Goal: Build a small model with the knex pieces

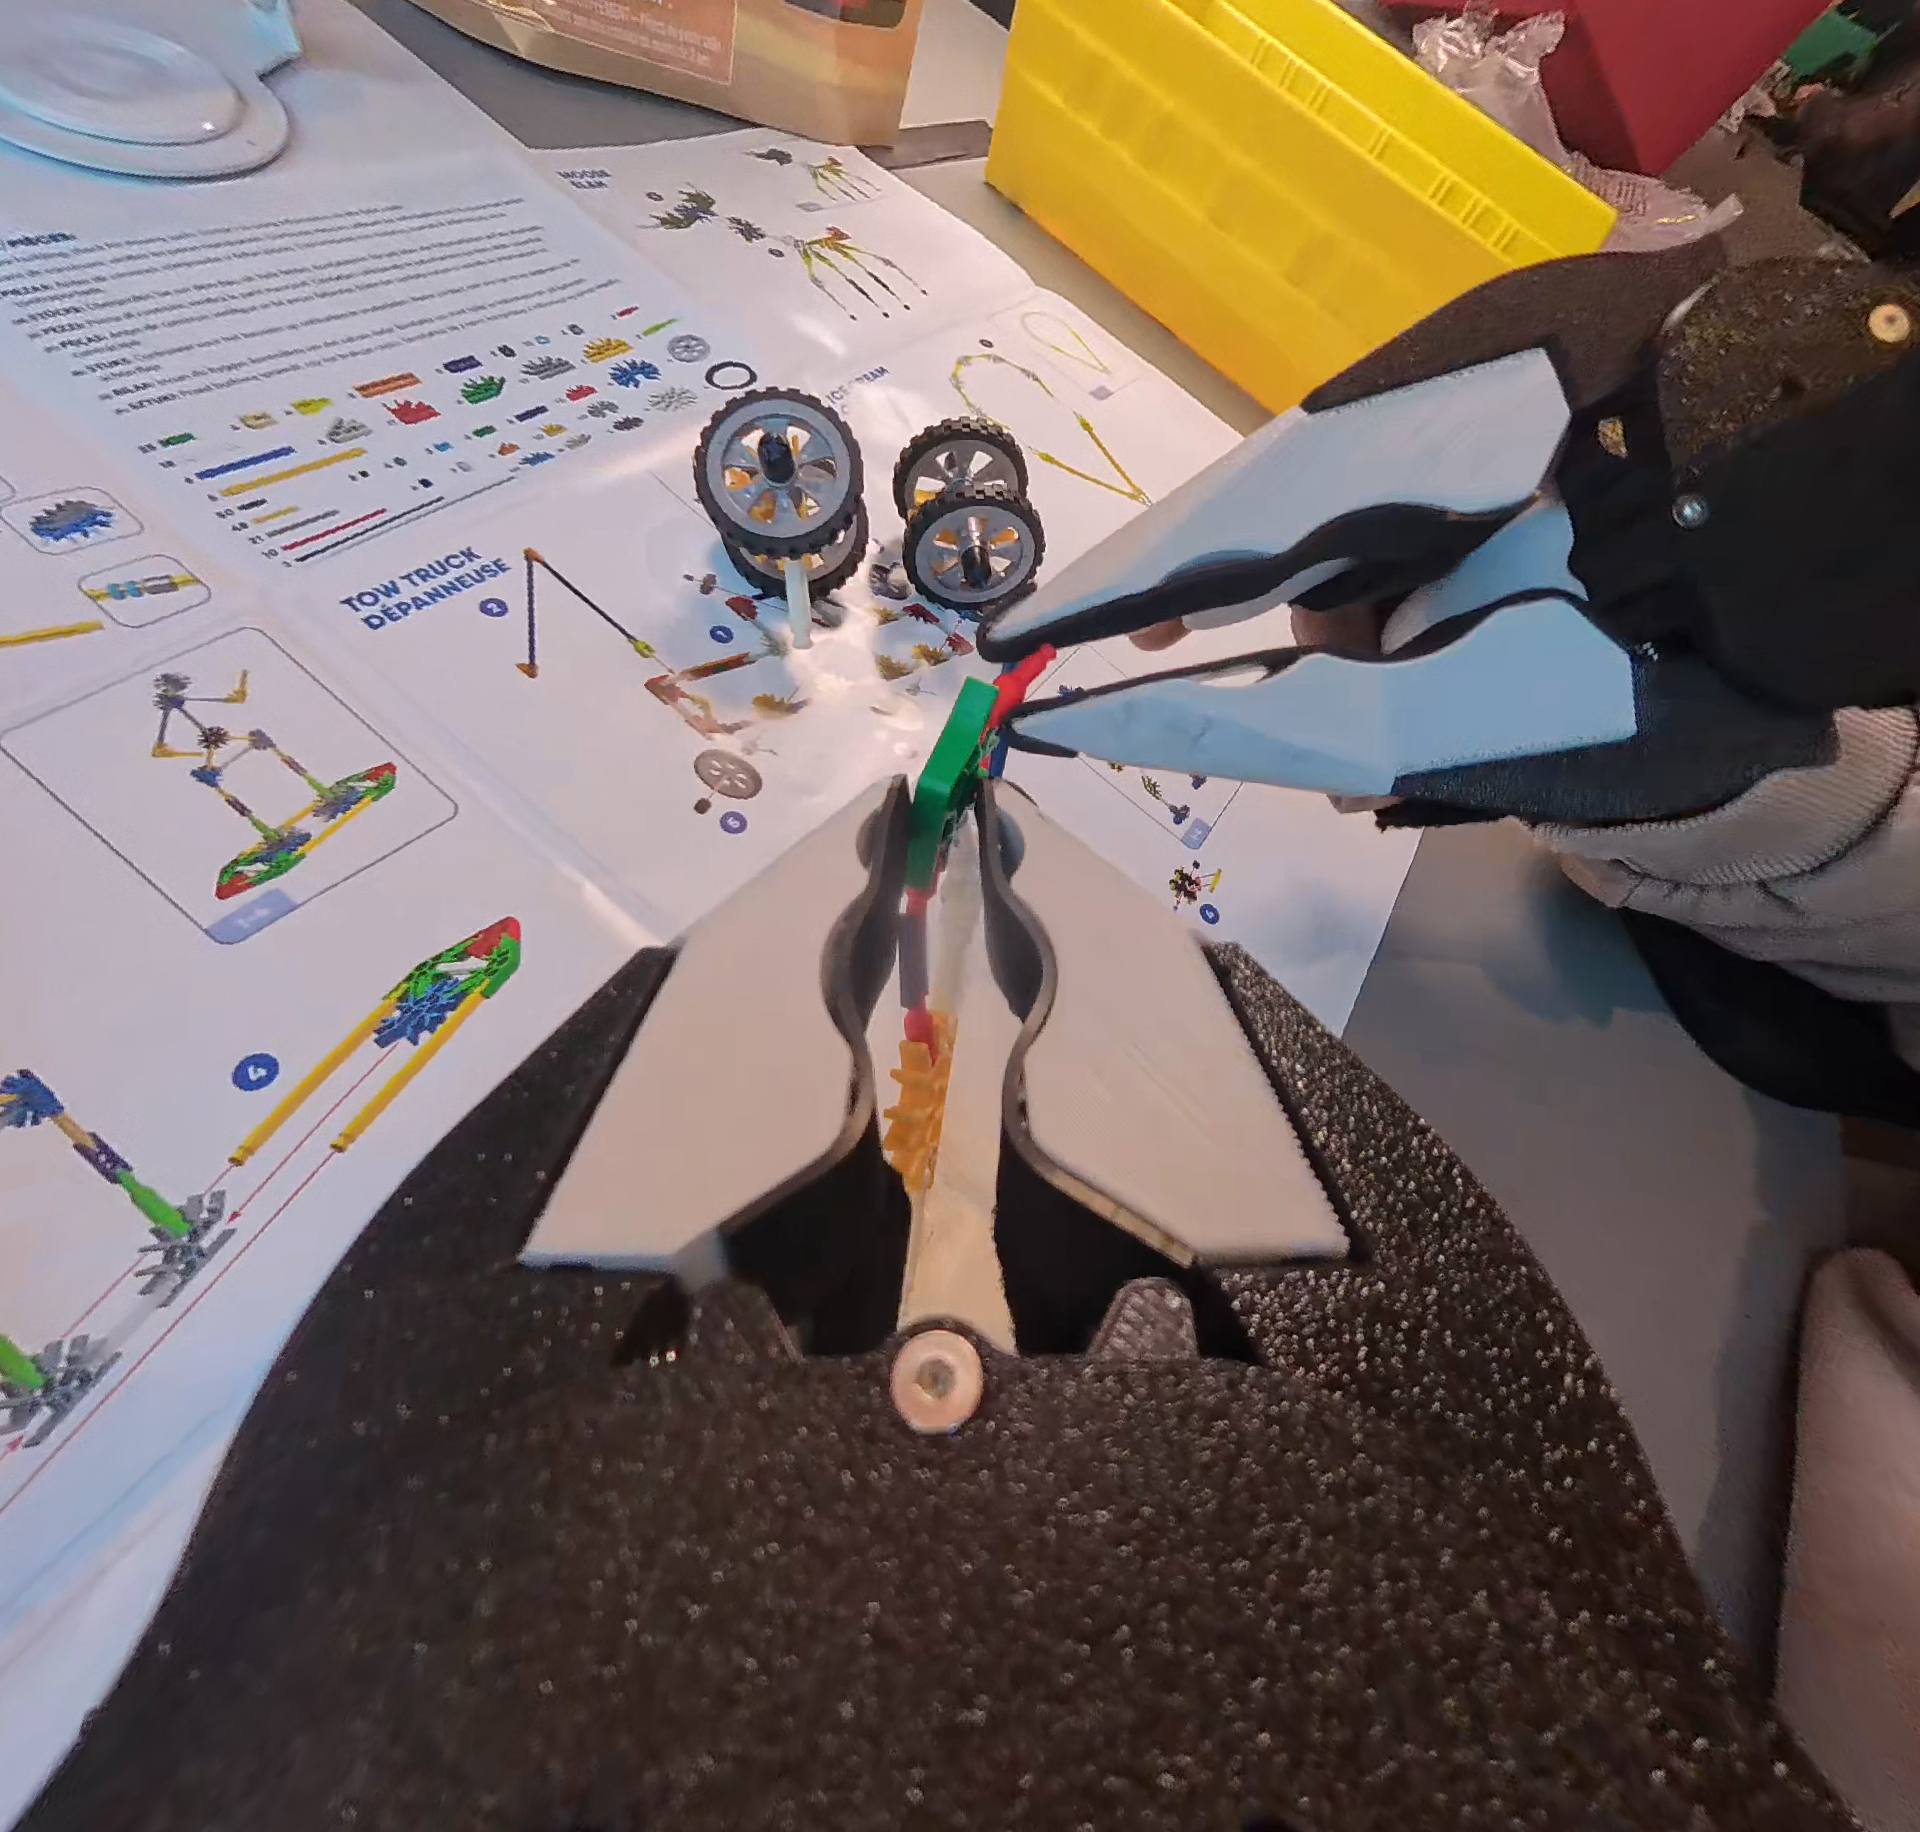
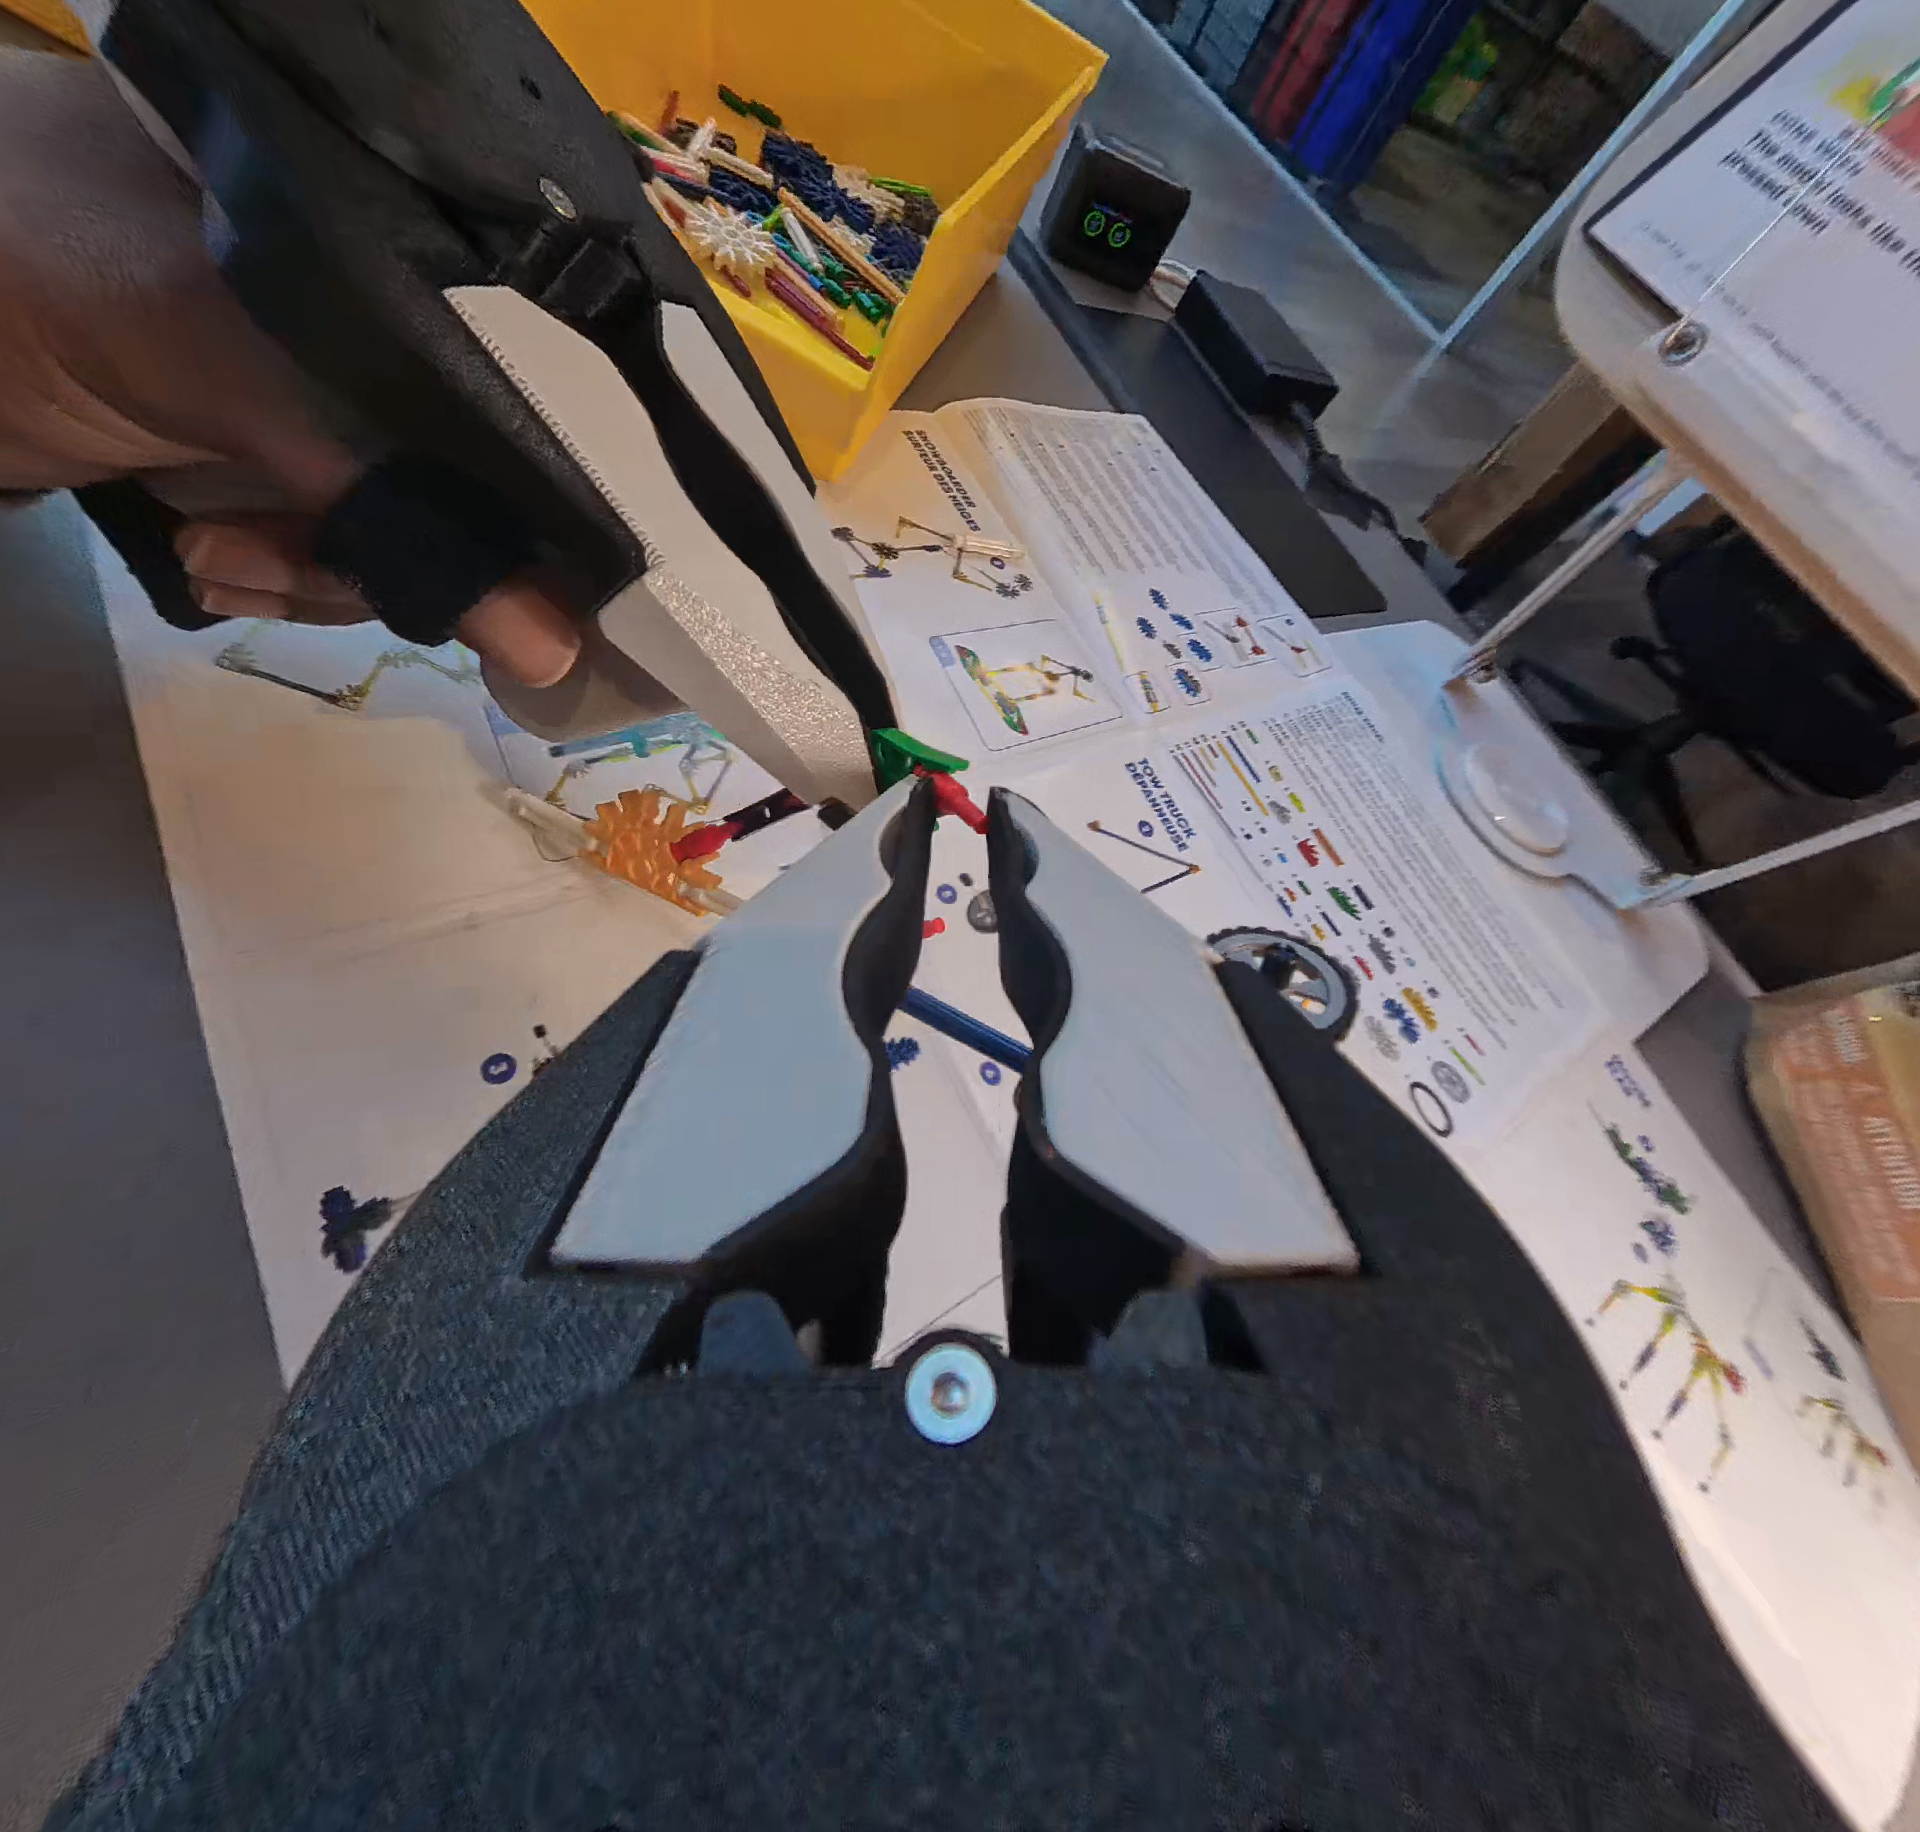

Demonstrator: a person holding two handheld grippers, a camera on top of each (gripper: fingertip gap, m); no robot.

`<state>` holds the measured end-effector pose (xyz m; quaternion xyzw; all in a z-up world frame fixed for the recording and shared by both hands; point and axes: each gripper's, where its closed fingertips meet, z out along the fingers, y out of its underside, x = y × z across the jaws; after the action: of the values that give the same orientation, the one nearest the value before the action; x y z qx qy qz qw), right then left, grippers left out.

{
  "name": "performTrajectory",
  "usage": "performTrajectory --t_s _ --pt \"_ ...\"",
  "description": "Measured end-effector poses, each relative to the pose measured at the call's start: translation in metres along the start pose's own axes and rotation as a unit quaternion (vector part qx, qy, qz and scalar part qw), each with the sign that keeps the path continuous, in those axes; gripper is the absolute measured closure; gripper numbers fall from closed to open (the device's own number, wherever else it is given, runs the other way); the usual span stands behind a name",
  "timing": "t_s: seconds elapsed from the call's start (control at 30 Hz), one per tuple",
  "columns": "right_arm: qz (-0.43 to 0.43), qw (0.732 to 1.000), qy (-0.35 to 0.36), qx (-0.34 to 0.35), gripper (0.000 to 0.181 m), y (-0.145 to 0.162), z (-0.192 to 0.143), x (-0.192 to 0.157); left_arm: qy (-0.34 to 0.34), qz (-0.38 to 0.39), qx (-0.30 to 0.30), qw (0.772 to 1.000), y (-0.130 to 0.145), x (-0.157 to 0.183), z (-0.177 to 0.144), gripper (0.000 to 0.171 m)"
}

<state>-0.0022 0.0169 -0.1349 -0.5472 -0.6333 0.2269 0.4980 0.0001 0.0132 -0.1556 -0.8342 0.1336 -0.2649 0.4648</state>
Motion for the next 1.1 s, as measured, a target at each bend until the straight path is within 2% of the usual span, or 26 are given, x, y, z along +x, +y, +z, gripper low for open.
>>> performTrajectory --t_s 0.07,0.13,0.17,0.27,0.4,0.53,0.97,1.1 --pt "-0.052 0.998 0.045 -0.004 0.178 -0.001 0.001 0.003 0.000 -0.004 0.002 1.000 0.000 -0.001 0.001 0.168" --pt "-0.145 0.985 0.096 -0.018 0.180 0.000 0.005 0.002 0.022 -0.043 0.007 0.999 0.000 0.004 0.006 0.166" --pt "-0.164 0.982 0.097 -0.010 0.181 -0.002 0.007 -0.003 0.036 -0.057 0.004 0.998 0.001 0.004 0.009 0.168" --pt "-0.121 0.988 0.090 0.012 0.181 -0.009 0.008 0.003 0.093 -0.115 0.013 0.989 -0.005 0.005 0.008 0.168" --pt "0.011 0.996 0.011 0.089 0.181 -0.021 -0.009 0.012 0.100 -0.107 -0.011 0.989 0.005 0.002 0.004 0.168" --pt "0.084 0.991 -0.011 0.108 0.181 -0.015 -0.018 0.026 0.105 -0.106 -0.021 0.989 0.011 0.004 0.002 0.168" --pt "0.140 0.982 -0.010 0.126 0.181 -0.007 -0.025 0.043 0.098 -0.115 -0.032 0.988 0.019 -0.004 0.007 0.166" --pt "0.154 0.980 0.012 0.123 0.181 -0.001 -0.029 0.062 0.082 -0.106 -0.040 0.990 0.021 -0.010 0.006 0.154"
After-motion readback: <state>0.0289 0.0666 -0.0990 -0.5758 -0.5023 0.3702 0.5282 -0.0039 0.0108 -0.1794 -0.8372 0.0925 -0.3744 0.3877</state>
